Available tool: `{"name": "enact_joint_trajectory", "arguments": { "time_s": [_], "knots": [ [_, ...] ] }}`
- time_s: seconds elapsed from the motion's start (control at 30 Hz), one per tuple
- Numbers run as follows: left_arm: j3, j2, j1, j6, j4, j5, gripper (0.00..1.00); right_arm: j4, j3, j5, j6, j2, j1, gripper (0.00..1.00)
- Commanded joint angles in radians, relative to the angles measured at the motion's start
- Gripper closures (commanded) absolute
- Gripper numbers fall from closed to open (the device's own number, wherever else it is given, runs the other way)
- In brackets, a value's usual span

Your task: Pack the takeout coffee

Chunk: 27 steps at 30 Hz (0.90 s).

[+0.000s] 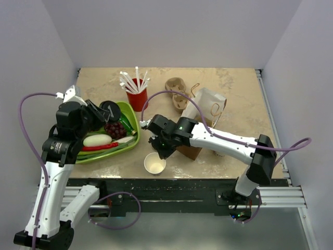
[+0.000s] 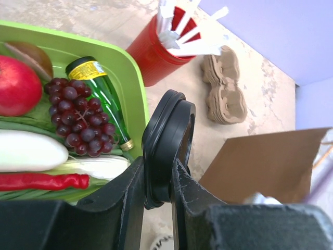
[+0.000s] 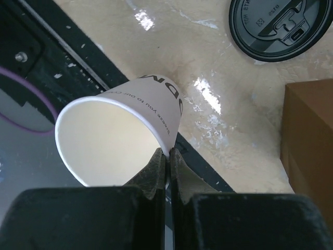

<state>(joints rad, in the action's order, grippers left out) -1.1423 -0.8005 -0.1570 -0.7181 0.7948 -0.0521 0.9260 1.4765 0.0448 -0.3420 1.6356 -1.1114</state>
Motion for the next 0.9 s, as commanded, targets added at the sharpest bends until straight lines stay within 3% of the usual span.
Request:
{"name": "enact_joint_trajectory", "arguments": {
  "time_s": [0.0,0.27,0.57,0.73,0.77,0.87],
  "knots": [
    [-0.024,0.023,0.008,0.062,0.011,0.121,0.85,-0.027,0.036,-0.074,-0.08,0.075,0.007,1.0],
    [-0.004,0.087,0.008,0.042,0.037,0.15,0.85,-0.118,0.039,-0.08,-0.121,0.176,0.059,1.0],
    [0.087,0.149,0.008,0.019,0.007,0.279,0.85,-0.148,0.064,-0.191,-0.124,0.144,0.096,1.0],
    [0.156,0.169,0.008,-0.009,-0.054,0.395,0.85,-0.108,0.07,-0.181,-0.112,0.167,0.097,0.86],
    [0.167,0.172,0.008,-0.014,-0.075,0.434,0.85,-0.11,0.071,-0.177,-0.114,0.164,0.096,0.74],
    [0.21,0.184,0.008,-0.029,-0.117,0.498,0.86,-0.11,0.087,-0.198,-0.127,0.121,0.096,0.56]
  ]
}}
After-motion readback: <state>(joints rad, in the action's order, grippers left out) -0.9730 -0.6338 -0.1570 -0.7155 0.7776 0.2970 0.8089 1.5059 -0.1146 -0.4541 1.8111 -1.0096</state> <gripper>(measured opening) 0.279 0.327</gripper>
